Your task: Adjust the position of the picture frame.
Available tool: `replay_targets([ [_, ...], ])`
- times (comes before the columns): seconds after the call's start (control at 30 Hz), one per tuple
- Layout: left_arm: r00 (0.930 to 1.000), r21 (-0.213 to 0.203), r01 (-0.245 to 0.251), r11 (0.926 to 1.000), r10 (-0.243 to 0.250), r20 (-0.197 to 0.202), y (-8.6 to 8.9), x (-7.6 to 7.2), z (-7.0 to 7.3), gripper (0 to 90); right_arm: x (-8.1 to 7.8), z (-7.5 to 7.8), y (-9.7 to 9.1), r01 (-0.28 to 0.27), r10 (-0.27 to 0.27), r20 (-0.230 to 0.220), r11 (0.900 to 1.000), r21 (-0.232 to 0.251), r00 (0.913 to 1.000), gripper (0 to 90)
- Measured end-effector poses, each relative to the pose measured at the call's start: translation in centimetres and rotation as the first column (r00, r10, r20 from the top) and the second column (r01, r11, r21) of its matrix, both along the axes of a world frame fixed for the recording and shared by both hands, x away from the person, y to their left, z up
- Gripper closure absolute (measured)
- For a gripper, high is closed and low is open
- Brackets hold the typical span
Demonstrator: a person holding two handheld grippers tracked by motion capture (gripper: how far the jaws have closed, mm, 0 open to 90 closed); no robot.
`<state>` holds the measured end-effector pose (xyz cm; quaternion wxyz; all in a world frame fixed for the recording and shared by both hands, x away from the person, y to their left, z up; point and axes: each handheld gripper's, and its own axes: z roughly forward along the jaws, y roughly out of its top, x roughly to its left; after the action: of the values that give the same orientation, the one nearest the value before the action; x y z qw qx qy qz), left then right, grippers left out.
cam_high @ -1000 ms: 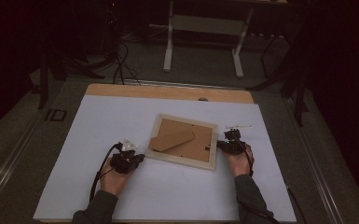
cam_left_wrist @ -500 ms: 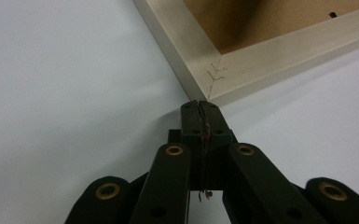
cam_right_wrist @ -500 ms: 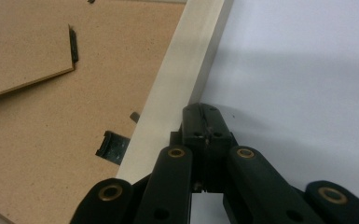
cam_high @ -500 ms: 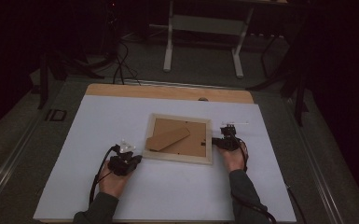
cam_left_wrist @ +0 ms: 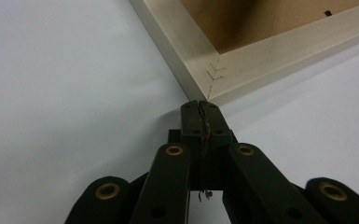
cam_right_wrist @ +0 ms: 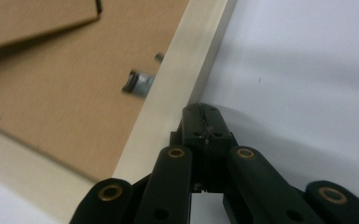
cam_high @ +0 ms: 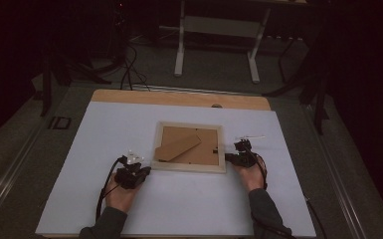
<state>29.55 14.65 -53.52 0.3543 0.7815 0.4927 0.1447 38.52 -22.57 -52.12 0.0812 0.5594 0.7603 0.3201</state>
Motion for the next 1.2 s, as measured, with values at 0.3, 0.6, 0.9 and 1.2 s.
replay_targets([
  [0.3, 1.0000, 0.002, -0.002, 1.0000, 0.002, 0.003, -0.1, -0.1, 0.0, 90.0, -1.8, 0.0, -0.6, -0.074, 0.074, -0.019, 0.9972, 0.007, 0.9971, 89.8],
  [0.6, 0.9997, -0.010, -0.022, 0.9997, 0.022, -0.010, 0.8, 0.1, 0.0, 90.0, -1.5, -0.1, 0.1, -0.068, 0.068, -0.014, 0.9975, 0.021, 0.9976, 89.8],
  [0.9, 0.9988, 0.004, -0.048, 0.9988, 0.048, -0.007, 1.0, 0.0, 0.1, 90.0, -0.9, -0.3, 0.6, -0.067, 0.068, -0.016, 0.9957, 0.065, 0.9976, 89.8],
  [1.2, 0.9990, -0.001, -0.043, 0.9991, 0.043, -0.010, 1.0, 0.0, 0.0, 90.0, -1.0, -0.8, -0.1, -0.069, 0.070, 0.002, 0.9908, 0.116, 0.9976, 89.7],
])
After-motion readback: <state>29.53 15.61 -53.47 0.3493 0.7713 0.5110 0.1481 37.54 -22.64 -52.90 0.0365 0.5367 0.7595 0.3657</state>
